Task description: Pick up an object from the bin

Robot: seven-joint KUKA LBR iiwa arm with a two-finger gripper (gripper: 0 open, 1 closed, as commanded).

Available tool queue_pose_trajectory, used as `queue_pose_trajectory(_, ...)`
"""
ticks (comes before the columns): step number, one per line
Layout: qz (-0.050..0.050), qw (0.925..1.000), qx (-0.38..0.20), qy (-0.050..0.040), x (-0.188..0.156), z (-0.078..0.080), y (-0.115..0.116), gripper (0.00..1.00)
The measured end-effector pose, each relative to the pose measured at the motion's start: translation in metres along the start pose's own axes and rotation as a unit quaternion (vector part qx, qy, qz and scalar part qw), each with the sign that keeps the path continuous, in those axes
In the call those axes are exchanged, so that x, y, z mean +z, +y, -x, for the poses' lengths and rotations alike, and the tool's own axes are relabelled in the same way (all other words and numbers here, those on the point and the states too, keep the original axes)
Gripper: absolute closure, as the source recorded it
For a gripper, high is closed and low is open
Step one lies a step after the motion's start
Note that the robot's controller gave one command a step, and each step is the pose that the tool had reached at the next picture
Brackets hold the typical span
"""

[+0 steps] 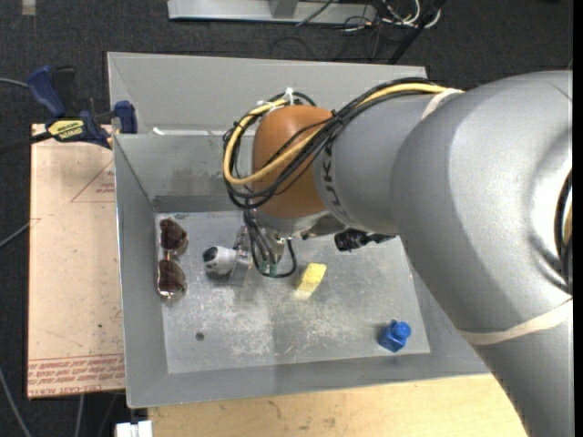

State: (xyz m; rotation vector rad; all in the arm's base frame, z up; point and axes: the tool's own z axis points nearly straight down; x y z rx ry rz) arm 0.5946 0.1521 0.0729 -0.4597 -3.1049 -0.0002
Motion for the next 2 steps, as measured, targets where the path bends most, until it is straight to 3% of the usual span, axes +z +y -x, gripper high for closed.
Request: queue_pose_trajectory(2, 0.000, 1.0000, 0.000, 0.0001, -0.0185, -0.0003, -0.0001, 1.00)
